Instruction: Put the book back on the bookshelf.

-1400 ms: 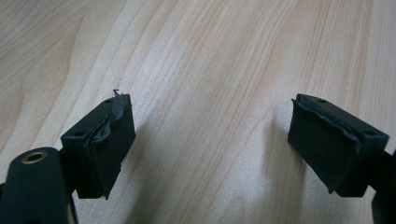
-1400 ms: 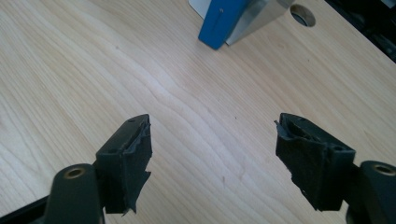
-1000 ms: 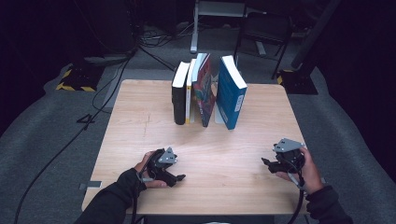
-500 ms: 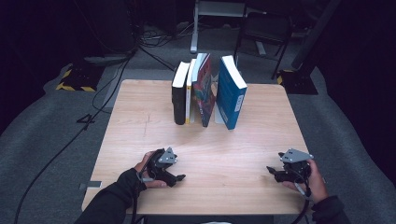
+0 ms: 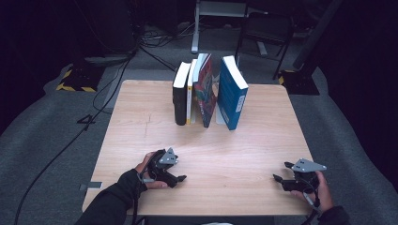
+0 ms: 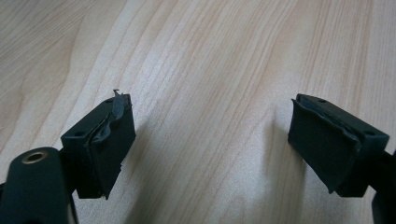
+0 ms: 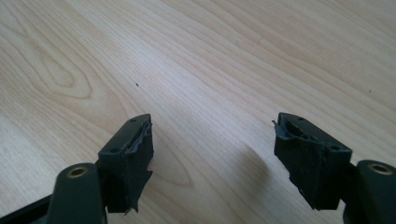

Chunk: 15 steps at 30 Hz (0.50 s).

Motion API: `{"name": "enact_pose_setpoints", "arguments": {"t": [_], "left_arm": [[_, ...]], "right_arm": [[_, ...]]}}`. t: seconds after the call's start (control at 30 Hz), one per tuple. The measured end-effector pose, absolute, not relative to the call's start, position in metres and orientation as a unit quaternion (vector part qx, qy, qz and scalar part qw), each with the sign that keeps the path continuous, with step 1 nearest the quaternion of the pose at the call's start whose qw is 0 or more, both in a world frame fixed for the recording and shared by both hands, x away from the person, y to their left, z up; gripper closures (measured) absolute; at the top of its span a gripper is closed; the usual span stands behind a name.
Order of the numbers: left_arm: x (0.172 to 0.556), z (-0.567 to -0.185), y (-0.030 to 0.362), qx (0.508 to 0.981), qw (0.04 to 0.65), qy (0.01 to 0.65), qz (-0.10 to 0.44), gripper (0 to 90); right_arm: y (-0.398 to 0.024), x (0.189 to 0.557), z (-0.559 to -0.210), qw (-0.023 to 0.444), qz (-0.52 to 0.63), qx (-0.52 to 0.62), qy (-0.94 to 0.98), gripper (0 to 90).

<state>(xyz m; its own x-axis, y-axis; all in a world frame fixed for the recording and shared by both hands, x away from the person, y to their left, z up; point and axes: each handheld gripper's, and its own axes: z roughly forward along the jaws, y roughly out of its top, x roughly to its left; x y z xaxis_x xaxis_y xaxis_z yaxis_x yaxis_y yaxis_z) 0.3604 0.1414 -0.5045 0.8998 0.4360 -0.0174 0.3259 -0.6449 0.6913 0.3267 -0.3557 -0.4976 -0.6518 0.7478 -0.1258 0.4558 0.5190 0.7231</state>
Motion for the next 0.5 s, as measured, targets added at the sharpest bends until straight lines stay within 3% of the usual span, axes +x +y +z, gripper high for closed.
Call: {"name": "enact_pose_setpoints", "arguments": {"t": [0.5], "left_arm": [[0.36, -0.505, 0.141, 0.904, 0.365, 0.211, 0.075, 15.0]], "right_arm": [[-0.376, 0.322, -0.504, 0.183, 0.365, 0.403, 0.819, 23.1]]}}
